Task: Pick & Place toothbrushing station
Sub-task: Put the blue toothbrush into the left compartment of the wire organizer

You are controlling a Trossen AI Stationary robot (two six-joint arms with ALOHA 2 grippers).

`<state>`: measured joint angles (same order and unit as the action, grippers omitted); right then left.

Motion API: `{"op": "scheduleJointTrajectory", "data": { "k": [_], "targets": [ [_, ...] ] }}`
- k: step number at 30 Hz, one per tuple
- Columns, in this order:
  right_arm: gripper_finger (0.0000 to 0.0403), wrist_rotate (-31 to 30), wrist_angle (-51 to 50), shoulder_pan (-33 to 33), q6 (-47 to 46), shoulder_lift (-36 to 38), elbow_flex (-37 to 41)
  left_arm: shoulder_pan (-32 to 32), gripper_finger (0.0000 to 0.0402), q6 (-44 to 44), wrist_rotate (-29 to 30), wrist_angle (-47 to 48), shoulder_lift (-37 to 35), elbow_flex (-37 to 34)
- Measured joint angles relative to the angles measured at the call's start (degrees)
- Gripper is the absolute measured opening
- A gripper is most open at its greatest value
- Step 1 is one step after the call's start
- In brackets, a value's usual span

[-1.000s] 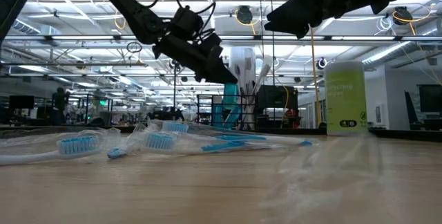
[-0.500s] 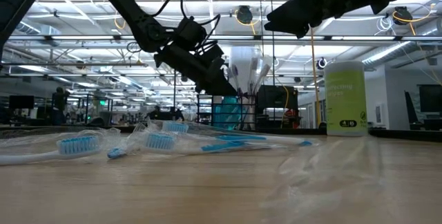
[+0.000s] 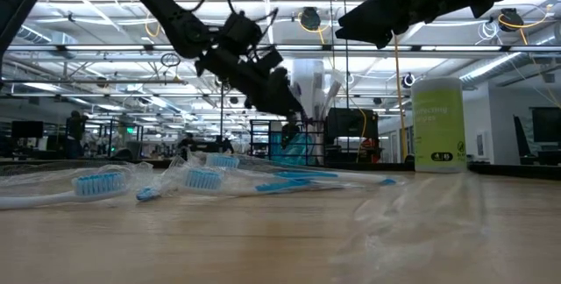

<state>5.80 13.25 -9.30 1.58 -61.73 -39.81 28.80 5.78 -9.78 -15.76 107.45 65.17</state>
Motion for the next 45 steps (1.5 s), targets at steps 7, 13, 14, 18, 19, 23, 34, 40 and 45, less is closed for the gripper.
{"op": "scheduleJointTrajectory", "data": {
  "k": [7, 13, 14, 18, 19, 23, 34, 40, 45],
  "targets": [
    [0.0196, -0.02, -0.01, 0.00, 0.24, 0.00, 0.00, -0.07, 0.0310, -0.42, 0.90, 7.40, -10.22, 0.04],
    [0.0196, -0.02, 0.14, 0.00, 0.61, 0.00, 0.00, -0.73, 0.0307, -0.60, -1.06, 17.13, -22.70, 0.06],
    [0.0196, -0.02, 0.14, 0.00, 0.61, 0.00, 0.00, -0.98, 0.0307, -0.57, -1.97, 18.78, -24.87, 0.06],
    [0.0196, 0.11, 0.00, 0.02, 0.61, 0.00, 0.00, -3.36, 0.0304, 0.16, -4.22, 25.08, -33.07, -0.20],
    [0.0196, 0.11, -0.09, 0.02, 0.61, 0.00, -0.01, -4.21, 0.0302, 0.28, -4.22, 25.47, -34.98, -1.16],
    [0.0196, 0.29, -0.61, 0.02, 0.01, 0.00, -0.02, -7.97, 0.0292, -1.41, -3.74, 24.05, -42.99, -8.76],
    [0.0196, 7.96, -5.25, 3.39, -1.57, -3.24, -0.07, -19.77, 0.0275, -11.12, 10.15, 18.83, -66.70, -30.06],
    [0.0196, 7.91, -3.60, 6.82, -1.97, -6.88, -0.07, -22.91, 0.0272, -12.48, 14.48, 18.76, -76.45, -35.03],
    [0.0196, 7.84, -0.35, 9.10, -3.89, -11.13, -0.07, -23.93, 0.0271, -13.70, 15.85, 19.69, -80.29, -36.96]
  ]
}}
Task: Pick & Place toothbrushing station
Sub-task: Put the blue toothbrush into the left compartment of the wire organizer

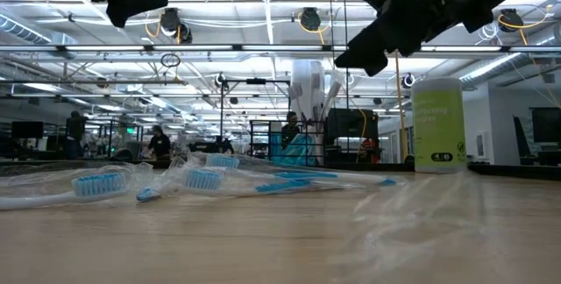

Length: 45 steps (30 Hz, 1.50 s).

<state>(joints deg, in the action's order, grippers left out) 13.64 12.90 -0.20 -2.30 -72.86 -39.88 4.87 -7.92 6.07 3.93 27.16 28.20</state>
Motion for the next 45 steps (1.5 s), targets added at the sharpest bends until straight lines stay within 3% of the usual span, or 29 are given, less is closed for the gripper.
{"op": "scheduleJointTrajectory", "data": {
  "k": [7, 13, 21, 27, 32, 36, 40, 45],
  "targets": [
    [0.0196, -0.02, 3.77, 2.05, -0.45, -5.86, 0.00, -0.15, 0.0271, -3.80, -1.68, 0.69, 1.68, 0.00],
    [0.0196, -0.03, 5.25, 2.37, -1.57, -8.42, 0.02, -1.00, 0.0271, -12.14, -11.81, -0.76, 12.10, -0.02],
    [0.0196, -0.17, 4.98, 1.95, -1.50, -6.64, 0.02, -6.54, 0.0271, -29.06, -5.12, -0.98, 35.55, 0.18],
    [0.0196, -2.79, 3.06, -0.07, 1.93, -2.45, 0.07, -5.29, 0.0271, -44.08, -2.81, -0.82, 47.74, 0.20],
    [0.0196, -8.91, 2.90, -1.76, 4.23, 0.68, 0.07, -2.48, 0.0271, -46.55, -2.47, 0.55, 52.59, 2.91],
    [0.0196, -9.36, 2.56, -2.54, 4.93, 2.08, 0.07, -3.57, 0.0271, -45.19, -2.58, 1.47, 56.26, 6.99],
    [0.0196, -9.37, 1.67, -2.85, 4.96, 2.17, 0.07, -5.43, 0.0271, -44.18, -1.27, 8.86, 60.06, 12.90],
    [0.0196, -9.18, -0.38, -2.83, 5.81, 2.15, 0.07, -6.06, 0.0271, -49.52, -0.65, 19.12, 65.49, 19.34]
  ]
}}
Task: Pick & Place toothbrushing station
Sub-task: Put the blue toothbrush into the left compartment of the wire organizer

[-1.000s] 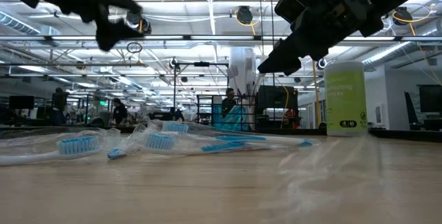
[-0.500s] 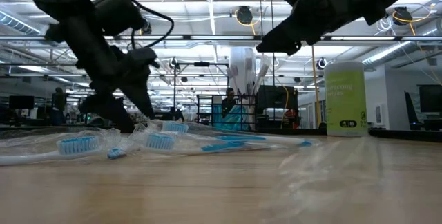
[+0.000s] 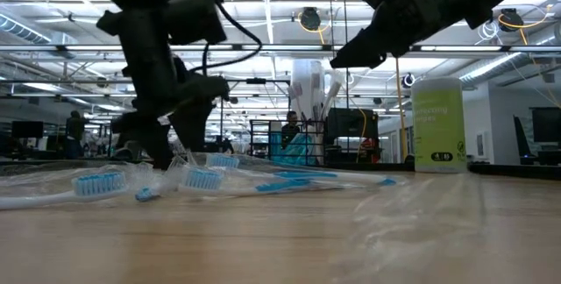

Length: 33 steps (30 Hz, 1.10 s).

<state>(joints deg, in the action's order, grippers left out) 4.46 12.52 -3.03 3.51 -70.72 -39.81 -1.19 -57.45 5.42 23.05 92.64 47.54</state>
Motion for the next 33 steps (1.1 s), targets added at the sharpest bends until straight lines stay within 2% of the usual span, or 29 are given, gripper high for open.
{"op": "scheduleJointTrajectory", "data": {
  "k": [9, 17, 20, 27, 33],
  "targets": [
    [0.0196, 0.01, -1.82, 0.00, 0.20, -0.02, 0.00, 0.04, 0.0271, -1.89, -2.00, 5.55, 6.95, 5.58],
    [0.0196, 0.03, -1.87, 0.00, 0.20, -0.02, 0.00, 0.57, 0.0263, -3.57, -3.36, 5.77, 7.28, 5.69],
    [0.0196, 0.03, -1.70, 0.00, 0.20, -0.02, 0.00, 0.64, 0.0234, -3.23, -3.35, 5.94, 7.02, 5.58],
    [0.0196, 0.03, -1.66, 0.00, 0.20, -0.02, 0.00, 0.97, 0.0125, -1.64, -2.58, 6.03, 5.92, 5.43],
    [0.0196, 0.03, -1.69, 0.00, -0.93, -0.02, 0.00, 2.46, 0.0051, 1.06, -2.97, 5.14, 5.84, 5.43]
  ]
}}
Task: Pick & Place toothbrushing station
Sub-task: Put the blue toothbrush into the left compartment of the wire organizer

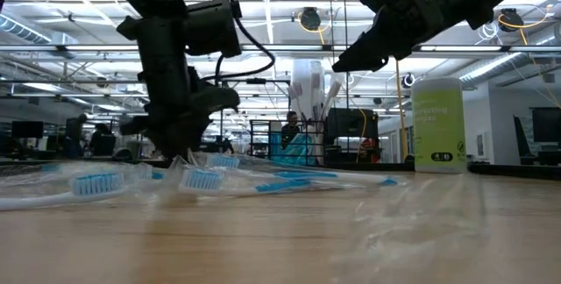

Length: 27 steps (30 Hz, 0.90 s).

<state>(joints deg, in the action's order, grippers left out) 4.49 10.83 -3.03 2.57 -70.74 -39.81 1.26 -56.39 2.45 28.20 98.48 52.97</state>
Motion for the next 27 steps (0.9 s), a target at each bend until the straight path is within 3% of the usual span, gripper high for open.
{"op": "scheduleJointTrajectory", "data": {
  "k": [3, 10, 14, 19, 24, 27],
  "targets": [
    [0.0196, 0.00, -0.04, 0.00, -0.21, 0.01, 0.00, 0.73, 0.0016, 3.16, 0.42, -0.94, -0.92, -0.01],
    [0.0196, -0.41, -0.40, -0.02, 0.14, 0.00, 0.00, 0.98, 0.0014, 15.06, 7.82, -4.49, -9.19, -0.10],
    [0.0196, -3.59, -0.41, 0.00, 1.50, 0.37, 0.00, 0.82, 0.0012, 27.89, 15.58, -10.94, -17.67, -0.04],
    [0.0196, -7.70, -0.08, -0.04, 2.63, 0.92, -0.02, 1.24, 0.0018, 50.97, 22.79, -25.58, -26.12, 0.01],
    [0.0196, -7.67, 0.34, -0.04, 3.12, 1.27, -0.04, 6.04, 0.0012, 68.26, 21.78, -40.20, -28.51, -0.12],
    [0.0196, -7.69, 0.44, -0.04, 3.77, 1.27, -0.04, 11.50, 0.0012, 72.60, 14.77, -49.11, -27.80, -2.08]
  ]
}}
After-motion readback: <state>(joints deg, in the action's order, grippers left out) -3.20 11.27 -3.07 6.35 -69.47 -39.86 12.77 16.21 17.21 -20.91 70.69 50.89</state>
